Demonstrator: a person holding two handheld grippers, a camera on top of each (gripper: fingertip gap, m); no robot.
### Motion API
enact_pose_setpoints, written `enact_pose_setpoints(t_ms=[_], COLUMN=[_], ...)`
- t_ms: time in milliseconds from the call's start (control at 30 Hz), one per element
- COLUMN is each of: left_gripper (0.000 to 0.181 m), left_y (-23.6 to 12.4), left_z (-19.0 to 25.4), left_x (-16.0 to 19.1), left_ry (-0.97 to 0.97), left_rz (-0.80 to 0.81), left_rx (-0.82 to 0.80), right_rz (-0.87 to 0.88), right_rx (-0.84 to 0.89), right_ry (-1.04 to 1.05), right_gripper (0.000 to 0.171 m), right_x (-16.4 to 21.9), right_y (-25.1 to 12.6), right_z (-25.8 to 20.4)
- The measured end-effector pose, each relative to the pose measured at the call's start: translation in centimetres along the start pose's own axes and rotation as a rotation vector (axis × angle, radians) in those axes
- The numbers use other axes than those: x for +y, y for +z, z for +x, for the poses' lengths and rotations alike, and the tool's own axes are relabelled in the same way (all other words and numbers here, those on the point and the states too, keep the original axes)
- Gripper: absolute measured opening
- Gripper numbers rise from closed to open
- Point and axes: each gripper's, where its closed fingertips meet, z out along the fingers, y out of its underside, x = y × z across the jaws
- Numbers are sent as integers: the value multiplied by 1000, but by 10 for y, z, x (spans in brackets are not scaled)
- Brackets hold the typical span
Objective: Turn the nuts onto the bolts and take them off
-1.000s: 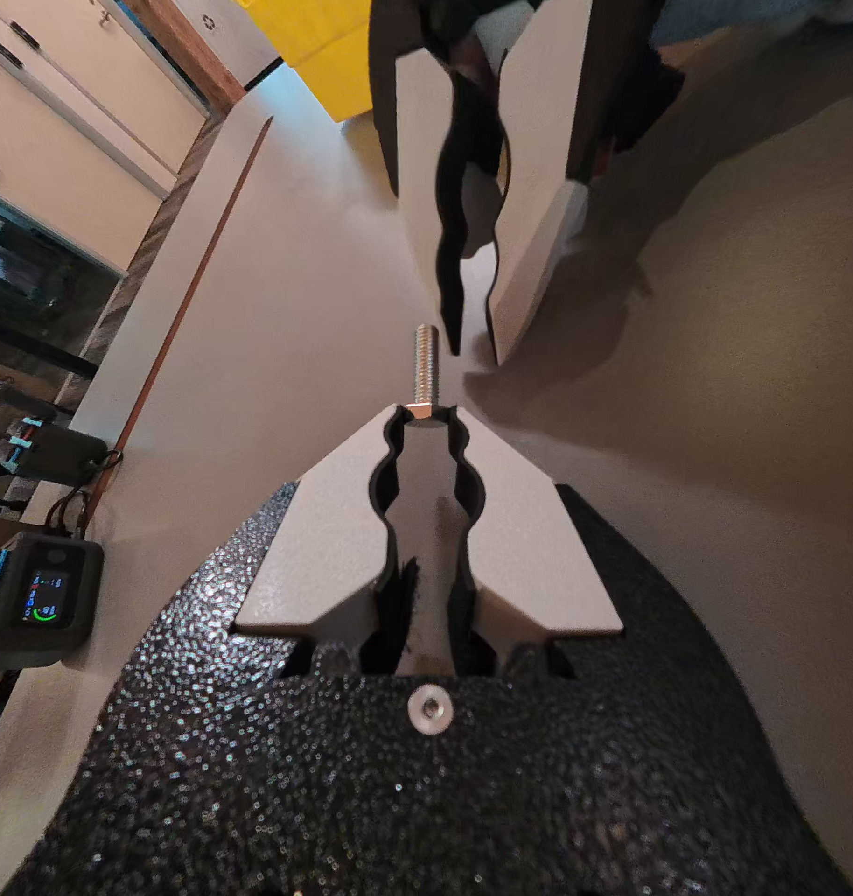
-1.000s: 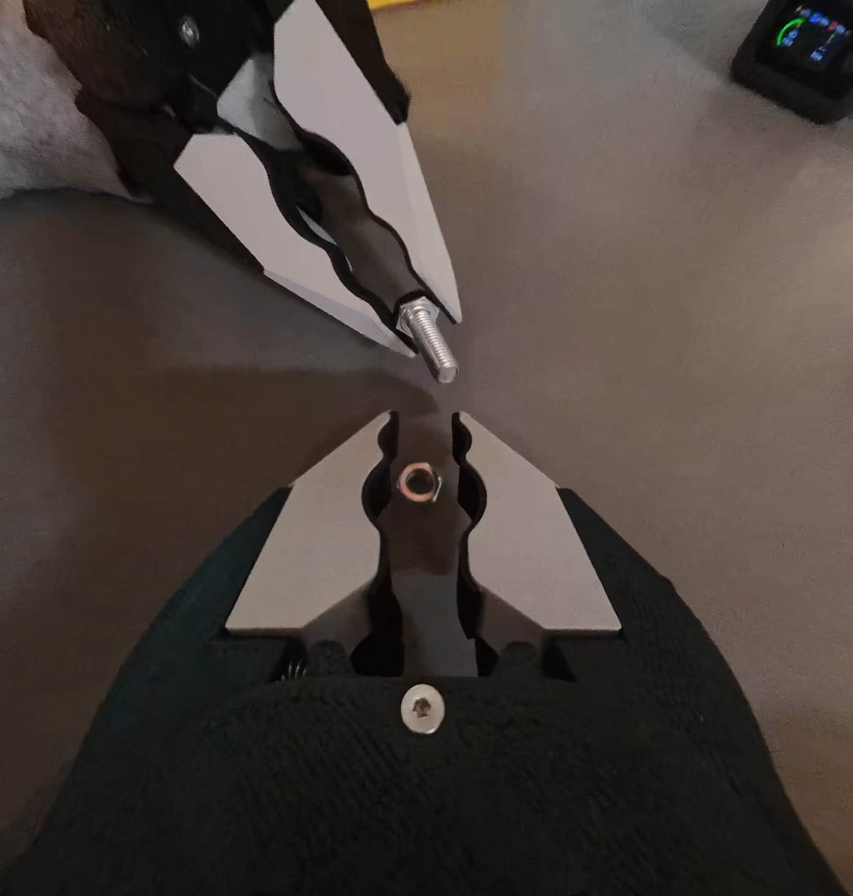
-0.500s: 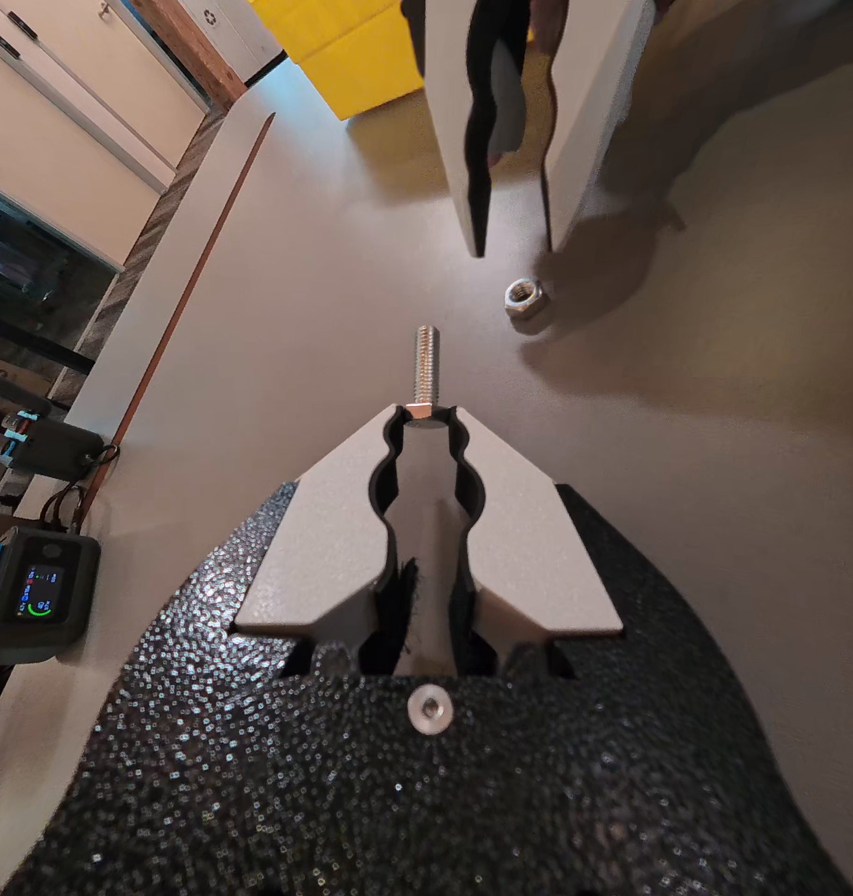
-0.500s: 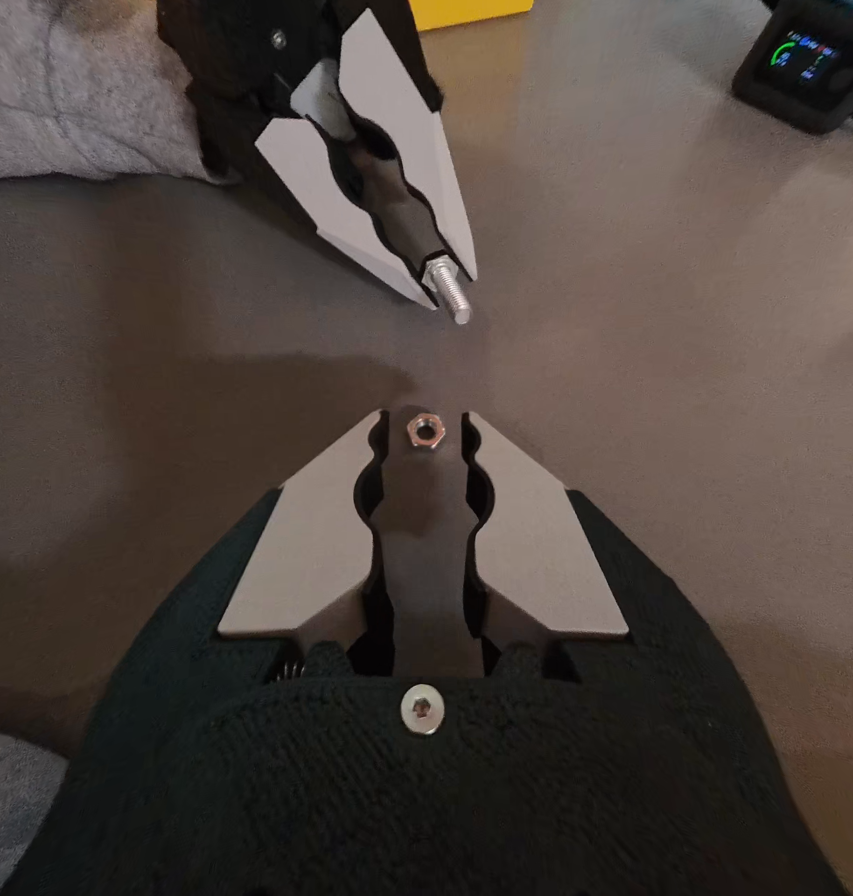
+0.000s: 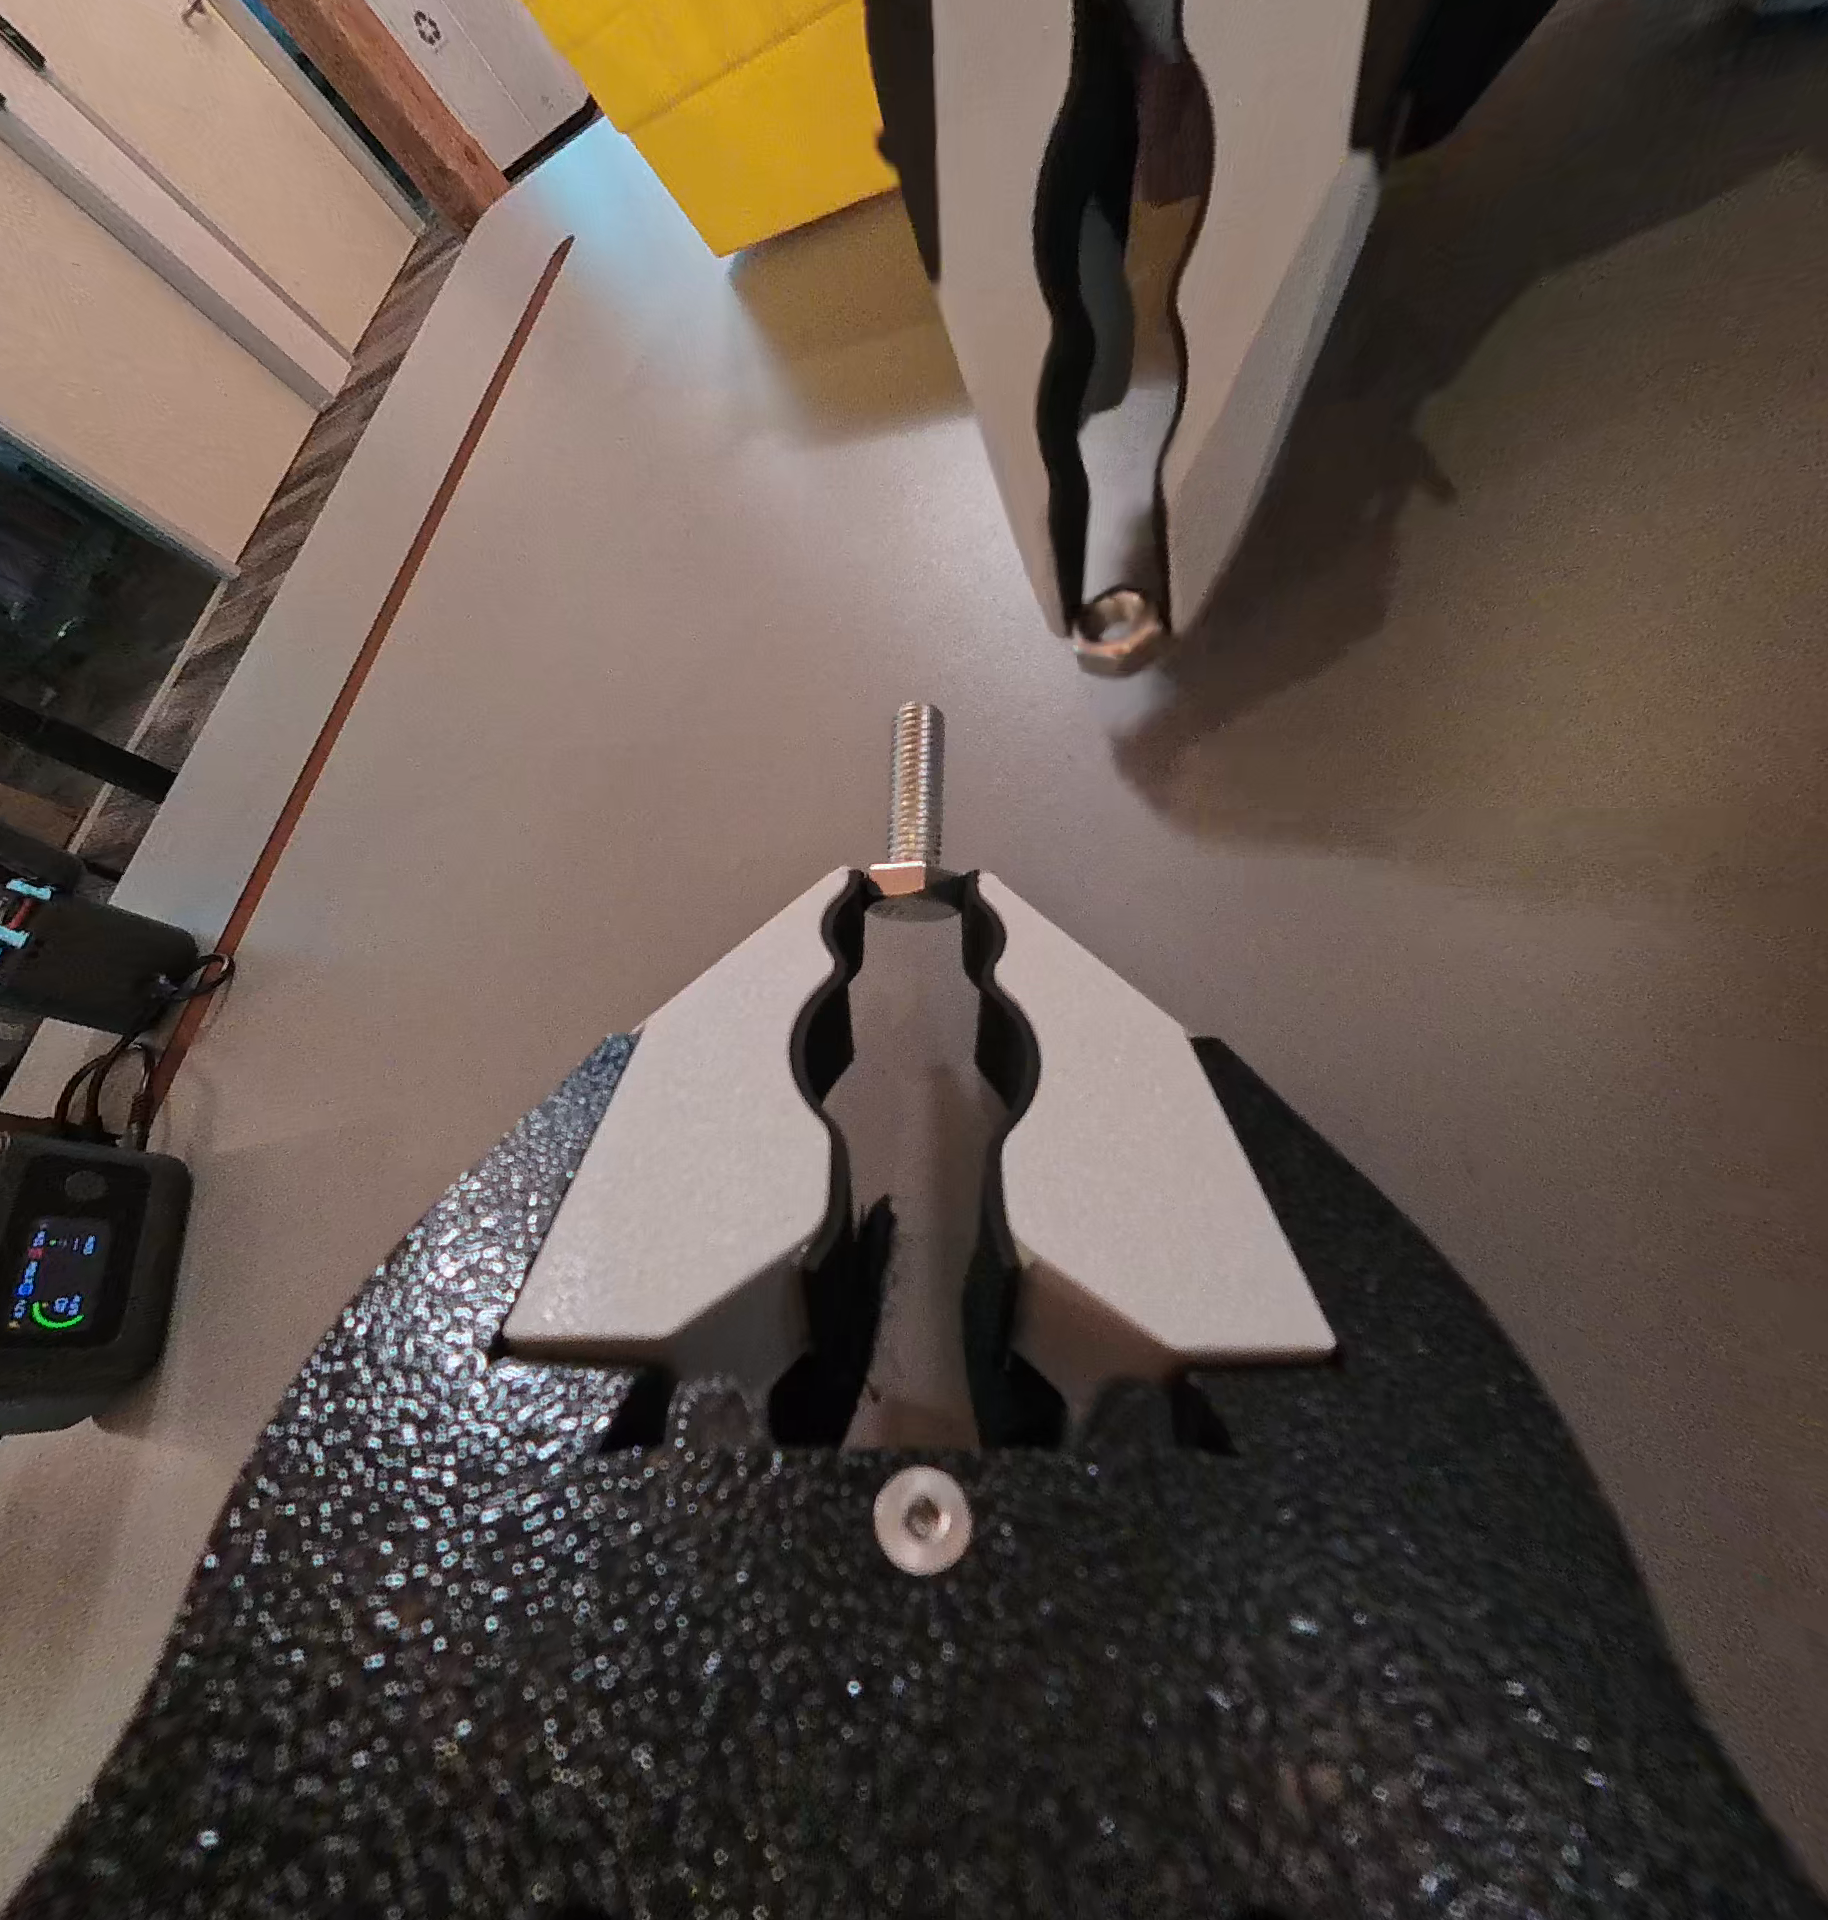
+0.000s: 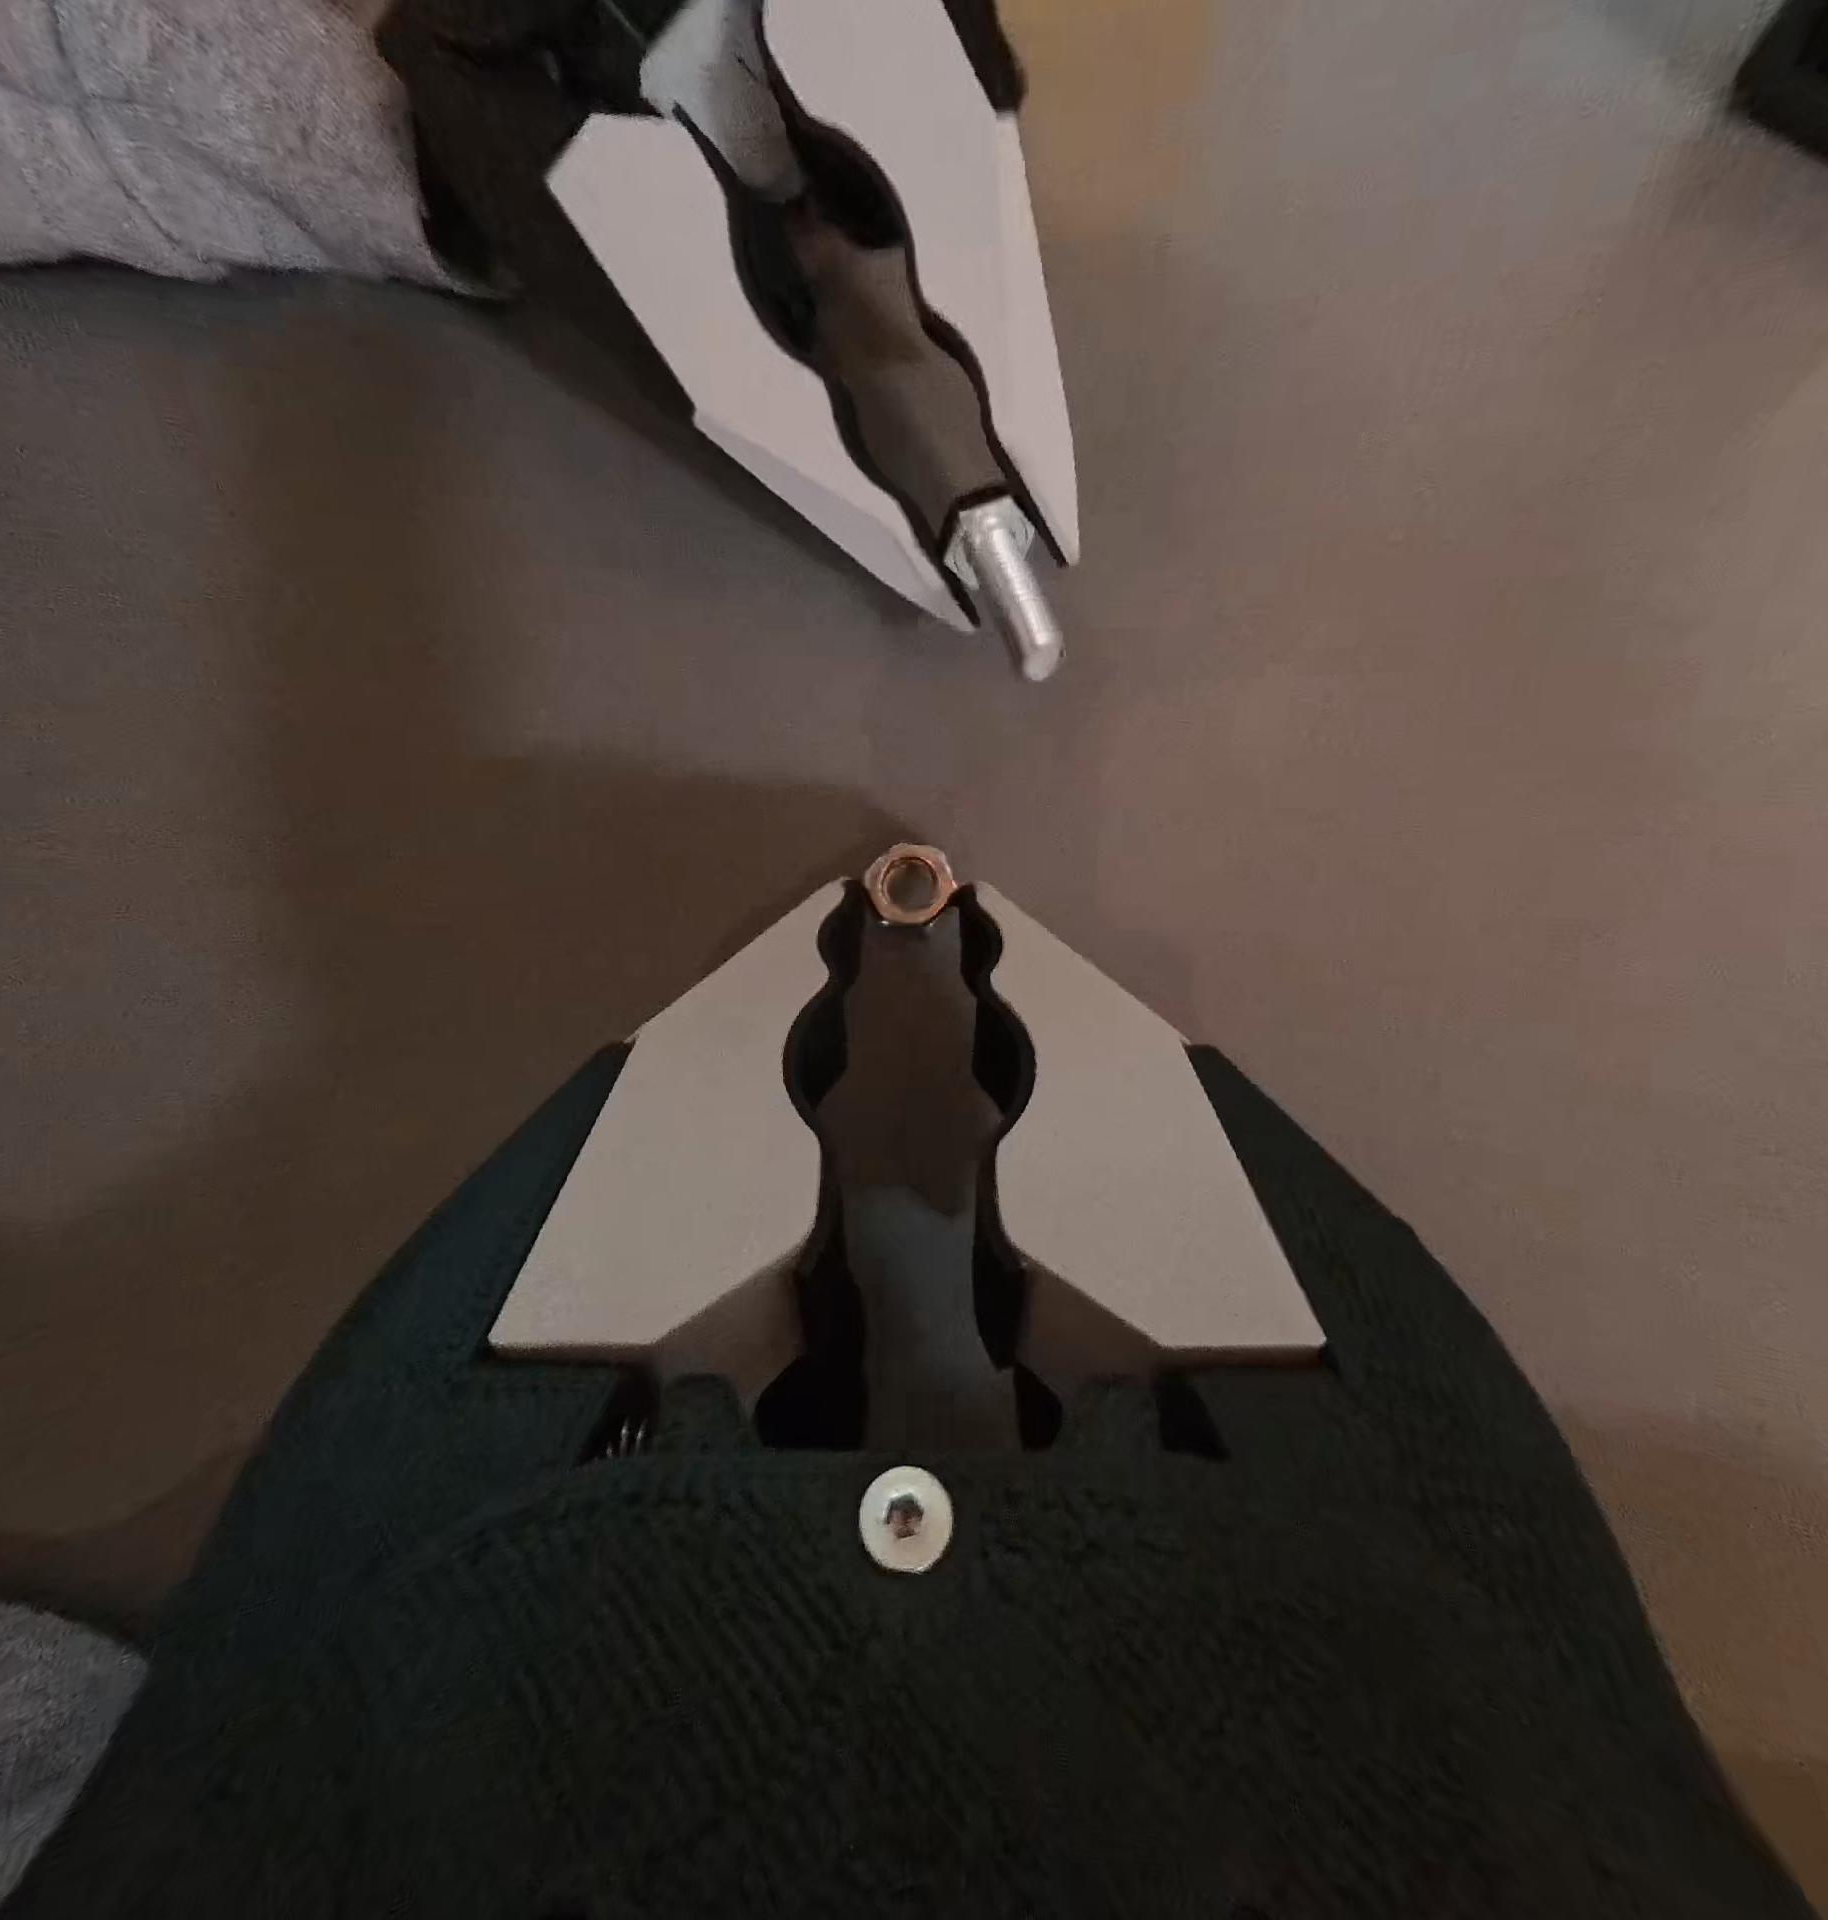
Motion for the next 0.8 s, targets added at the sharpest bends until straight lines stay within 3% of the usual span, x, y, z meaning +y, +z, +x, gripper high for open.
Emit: enact_pose_setpoints(t_ms=[33,133,233,333,433,600,800], left_gripper=[16,16,16,16,16,16,16], left_y=[0,0,0,0,0,0,0], left_z=[0,0,0,0,0,1,1], left_x=[0,0,0,0,0,0,0], left_ry=[2,5,4,3,0,-1,5], left_rz=[1,2,2,2,1,1,2], left_rx=[1,-1,0,0,3,5,1], right_rz=[36,136,114,21,-160,-443,-576], right_rx=[22,189,457,752,832,661,612], right_ry=[-34,-164,-253,-100,240,564,641], right_gripper=[17,17,17,17,17,17,17], right_x=[-11,-53,-67,-27,63,178,217], right_y=[-3,-32,-98,-193,-256,-265,-258], right_z=[-2,-9,-9,18,42,57,56])
